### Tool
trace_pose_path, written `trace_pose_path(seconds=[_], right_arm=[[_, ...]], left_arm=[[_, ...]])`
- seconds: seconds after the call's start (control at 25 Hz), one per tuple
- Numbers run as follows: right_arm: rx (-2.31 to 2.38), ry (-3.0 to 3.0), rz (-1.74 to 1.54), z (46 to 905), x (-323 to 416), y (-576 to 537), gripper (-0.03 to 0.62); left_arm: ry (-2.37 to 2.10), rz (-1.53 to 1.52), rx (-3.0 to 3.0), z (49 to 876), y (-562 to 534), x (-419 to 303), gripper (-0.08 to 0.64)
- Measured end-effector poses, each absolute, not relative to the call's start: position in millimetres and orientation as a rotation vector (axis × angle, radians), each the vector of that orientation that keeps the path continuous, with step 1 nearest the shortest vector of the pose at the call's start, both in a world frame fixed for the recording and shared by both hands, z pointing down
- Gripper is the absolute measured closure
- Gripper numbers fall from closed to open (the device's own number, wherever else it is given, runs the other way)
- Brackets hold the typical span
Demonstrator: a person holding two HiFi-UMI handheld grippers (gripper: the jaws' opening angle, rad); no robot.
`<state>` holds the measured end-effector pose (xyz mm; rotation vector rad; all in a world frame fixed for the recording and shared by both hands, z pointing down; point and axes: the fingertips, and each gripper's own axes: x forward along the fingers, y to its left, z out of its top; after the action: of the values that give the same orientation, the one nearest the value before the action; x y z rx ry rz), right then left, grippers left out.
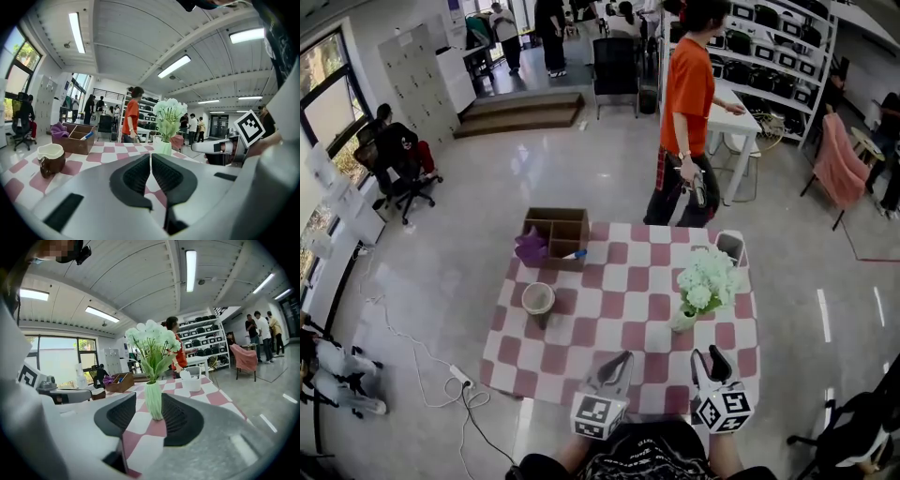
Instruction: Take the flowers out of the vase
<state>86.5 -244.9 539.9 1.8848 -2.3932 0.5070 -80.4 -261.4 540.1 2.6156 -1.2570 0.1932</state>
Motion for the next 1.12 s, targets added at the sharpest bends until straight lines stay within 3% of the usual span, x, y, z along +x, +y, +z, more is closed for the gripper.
trace_pose_path(seconds=[0.24,0.36,1.12], right_arm=[[1.831,-2.46,0.512,531.4,85.9,-270.6,0.313],[1.796,-2.486,0.517,528.7,84.6,-284.6,0.286],[1.632,-2.552,0.499,530.3,75.1,-356.5,0.278]], left_arm=[[-1.274,0.209,2.575,547.0,-264.8,-79.7,0.54],[-1.296,0.217,2.552,549.7,-266.4,-81.4,0.54],[-1.395,0.248,2.462,562.2,-286.4,-83.2,0.54]])
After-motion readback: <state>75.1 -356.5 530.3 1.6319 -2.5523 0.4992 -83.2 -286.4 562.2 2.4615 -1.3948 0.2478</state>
